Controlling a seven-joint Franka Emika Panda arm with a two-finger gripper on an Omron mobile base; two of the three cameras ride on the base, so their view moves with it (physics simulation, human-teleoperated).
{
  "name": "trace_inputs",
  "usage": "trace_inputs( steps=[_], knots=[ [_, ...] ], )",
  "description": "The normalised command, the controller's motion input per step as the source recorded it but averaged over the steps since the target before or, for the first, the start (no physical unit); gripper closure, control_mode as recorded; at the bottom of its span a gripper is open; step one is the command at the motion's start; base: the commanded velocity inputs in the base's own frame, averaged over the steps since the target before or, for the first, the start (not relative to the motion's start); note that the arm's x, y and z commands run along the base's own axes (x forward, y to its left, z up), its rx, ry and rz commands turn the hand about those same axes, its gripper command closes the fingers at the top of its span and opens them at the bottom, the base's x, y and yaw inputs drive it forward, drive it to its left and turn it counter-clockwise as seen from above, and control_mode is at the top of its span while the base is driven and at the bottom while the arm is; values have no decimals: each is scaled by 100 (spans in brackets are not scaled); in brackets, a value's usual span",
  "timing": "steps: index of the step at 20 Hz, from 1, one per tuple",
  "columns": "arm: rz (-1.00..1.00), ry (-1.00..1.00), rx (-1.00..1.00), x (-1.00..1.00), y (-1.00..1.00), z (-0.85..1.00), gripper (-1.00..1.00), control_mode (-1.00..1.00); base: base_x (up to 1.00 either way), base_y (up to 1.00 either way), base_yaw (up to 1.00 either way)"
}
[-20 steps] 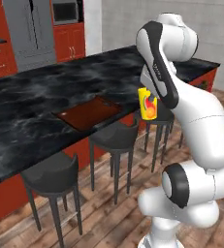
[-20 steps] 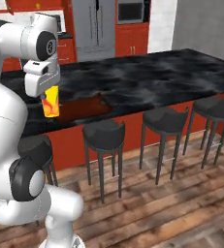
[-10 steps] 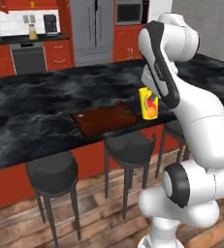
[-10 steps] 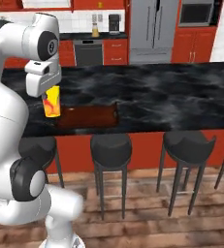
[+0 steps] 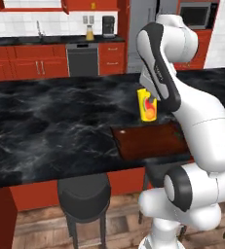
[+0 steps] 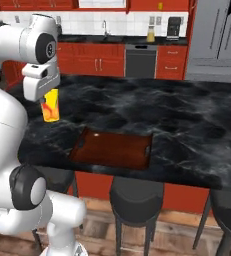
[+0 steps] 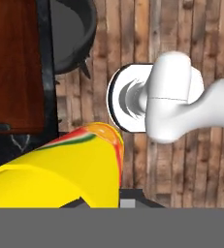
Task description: There is a tray on the dining counter. Grab the cup, mug, and pitcher and place them on the tray. The pitcher may be placed next to the tray if it cannot fit the tray.
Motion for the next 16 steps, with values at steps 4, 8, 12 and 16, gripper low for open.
trace_inputs(
  steps=[4, 8, 12, 16],
  knots=[
    [0, 0, 0, 0, 0, 0, 100, 100, 100, -25, 28],
    [0, 0, 0, 0, 0, 0, 100, 100, 100, -32, 19],
    [15, 2, 10, 85, -84, -18, 100, -100, 0, 0, 0],
    [17, 0, 7, 68, -100, -36, 100, -100, 0, 0, 0]
  ],
)
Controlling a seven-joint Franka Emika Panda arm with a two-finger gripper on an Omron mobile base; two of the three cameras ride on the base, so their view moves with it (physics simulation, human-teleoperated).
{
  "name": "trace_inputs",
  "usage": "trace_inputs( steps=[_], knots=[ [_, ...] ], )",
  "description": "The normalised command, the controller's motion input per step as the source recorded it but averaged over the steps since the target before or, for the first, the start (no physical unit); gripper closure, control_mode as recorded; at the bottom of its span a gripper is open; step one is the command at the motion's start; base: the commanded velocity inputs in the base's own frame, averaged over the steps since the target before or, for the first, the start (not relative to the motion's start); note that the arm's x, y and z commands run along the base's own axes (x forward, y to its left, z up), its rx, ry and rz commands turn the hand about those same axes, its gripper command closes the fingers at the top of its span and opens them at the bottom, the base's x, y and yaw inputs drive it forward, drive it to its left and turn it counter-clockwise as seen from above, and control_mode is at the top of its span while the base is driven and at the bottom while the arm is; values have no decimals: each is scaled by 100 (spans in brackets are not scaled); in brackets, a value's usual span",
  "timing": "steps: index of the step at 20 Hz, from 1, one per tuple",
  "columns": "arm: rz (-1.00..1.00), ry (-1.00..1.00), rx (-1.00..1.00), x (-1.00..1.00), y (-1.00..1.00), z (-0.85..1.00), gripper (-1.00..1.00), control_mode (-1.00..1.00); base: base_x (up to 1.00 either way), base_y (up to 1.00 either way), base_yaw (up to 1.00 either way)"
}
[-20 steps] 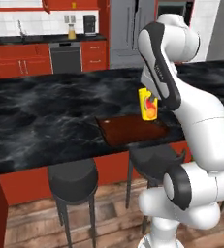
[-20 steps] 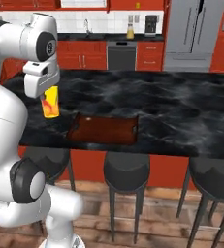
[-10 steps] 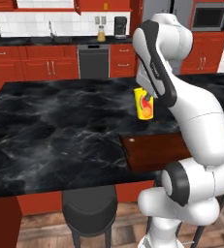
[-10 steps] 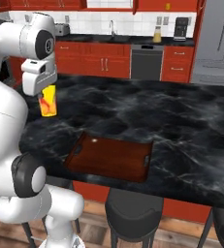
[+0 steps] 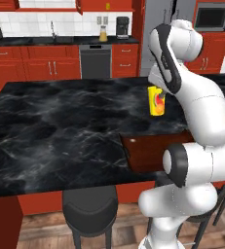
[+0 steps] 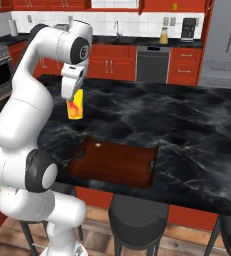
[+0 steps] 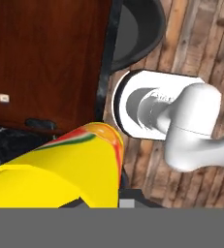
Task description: There is a tray on the dining counter. Grab the cup, mug, and pitcher and place them on the tray. The pitcher may be placed next to the tray if it cannot fit the tray.
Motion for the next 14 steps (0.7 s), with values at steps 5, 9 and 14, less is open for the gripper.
trace_inputs(
  steps=[5, 9, 14],
  knots=[
    [25, 3, 3, 74, -55, -72, 100, -100, 0, 0, 0],
    [25, 0, 3, 75, -13, -64, 100, -100, 0, 0, 0],
    [25, 3, 8, 87, -6, -77, 100, -100, 0, 0, 0]
  ],
)
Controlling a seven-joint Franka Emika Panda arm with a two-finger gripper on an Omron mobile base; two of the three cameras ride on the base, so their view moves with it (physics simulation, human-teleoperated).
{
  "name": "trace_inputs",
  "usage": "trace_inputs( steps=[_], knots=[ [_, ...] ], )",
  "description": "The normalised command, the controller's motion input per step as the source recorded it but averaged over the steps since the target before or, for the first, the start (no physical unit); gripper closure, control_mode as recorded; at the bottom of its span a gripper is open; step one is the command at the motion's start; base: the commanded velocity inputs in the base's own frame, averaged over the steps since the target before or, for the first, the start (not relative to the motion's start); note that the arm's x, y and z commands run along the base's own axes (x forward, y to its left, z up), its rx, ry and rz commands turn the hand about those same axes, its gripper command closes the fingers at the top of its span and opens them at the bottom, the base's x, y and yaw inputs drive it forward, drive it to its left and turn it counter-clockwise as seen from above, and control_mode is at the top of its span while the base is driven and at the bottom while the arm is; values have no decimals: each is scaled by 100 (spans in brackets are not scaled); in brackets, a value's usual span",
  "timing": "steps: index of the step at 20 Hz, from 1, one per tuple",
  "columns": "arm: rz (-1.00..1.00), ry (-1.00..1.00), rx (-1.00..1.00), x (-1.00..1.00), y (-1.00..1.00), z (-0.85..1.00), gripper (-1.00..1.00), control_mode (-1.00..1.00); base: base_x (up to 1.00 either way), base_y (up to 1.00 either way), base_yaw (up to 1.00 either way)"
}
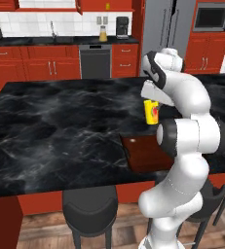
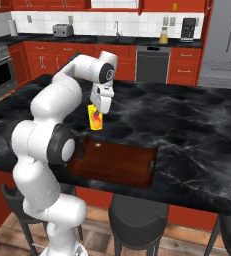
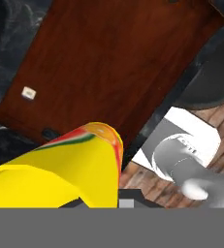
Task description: There is a tray on the dining counter. Grab the cup, mug, and pitcher and place them on the tray. The pitcher may be placed next to the tray if it cannot fit the tray.
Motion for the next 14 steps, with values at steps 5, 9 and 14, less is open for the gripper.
trace_inputs(
  steps=[5, 9, 14],
  knots=[
    [24, 2, 8, 73, 0, -74, 100, -100, 0, 0, 0],
    [22, 2, 4, 64, 0, -70, 100, -100, 0, 0, 0],
    [20, 0, 3, 43, 0, -68, 100, -100, 0, 0, 0]
  ],
)
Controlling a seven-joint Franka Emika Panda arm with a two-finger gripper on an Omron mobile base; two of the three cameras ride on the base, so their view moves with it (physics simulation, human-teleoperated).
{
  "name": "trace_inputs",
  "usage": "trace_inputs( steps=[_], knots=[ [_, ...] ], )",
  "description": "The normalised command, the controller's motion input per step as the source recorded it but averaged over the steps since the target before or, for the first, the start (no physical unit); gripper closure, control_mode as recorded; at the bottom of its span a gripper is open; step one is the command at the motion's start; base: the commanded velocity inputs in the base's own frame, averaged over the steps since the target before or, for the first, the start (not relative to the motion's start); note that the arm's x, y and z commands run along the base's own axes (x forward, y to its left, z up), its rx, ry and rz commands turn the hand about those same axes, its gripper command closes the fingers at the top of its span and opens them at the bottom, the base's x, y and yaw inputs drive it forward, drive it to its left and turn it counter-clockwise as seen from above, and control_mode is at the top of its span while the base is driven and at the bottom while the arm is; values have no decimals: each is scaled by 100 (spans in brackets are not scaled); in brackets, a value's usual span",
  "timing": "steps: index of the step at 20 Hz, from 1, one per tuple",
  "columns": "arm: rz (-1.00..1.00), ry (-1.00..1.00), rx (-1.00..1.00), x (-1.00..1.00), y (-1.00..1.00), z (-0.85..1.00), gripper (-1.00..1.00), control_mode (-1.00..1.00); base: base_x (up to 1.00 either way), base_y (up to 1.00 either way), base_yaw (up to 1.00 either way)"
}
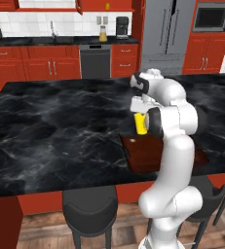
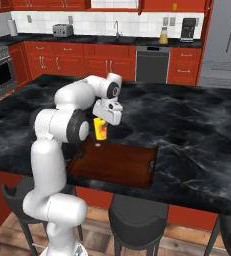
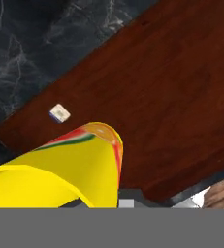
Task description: There is a tray on the dining counter. Grab the cup, mug, and pitcher and place them on the tray. The pitcher may be placed next to the tray if it cannot fit the tray.
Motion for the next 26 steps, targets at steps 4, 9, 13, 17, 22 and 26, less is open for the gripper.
trace_inputs(
  steps=[4, 9, 13, 17, 22, 26],
  knots=[
    [20, 0, 4, 24, 0, -69, 100, -100, 0, 0, 0],
    [19, 0, 9, 0, 0, -57, 100, -100, 0, 0, 0],
    [20, -1, 10, 0, 0, -42, 100, -100, 0, 0, 0],
    [20, -2, 11, 0, 0, -37, 100, -100, 0, 0, 0],
    [17, -2, 11, -10, 0, -57, 100, -100, 0, 0, 0],
    [15, -2, 9, -33, 3, -62, -100, -100, 0, 0, 0]
  ],
)
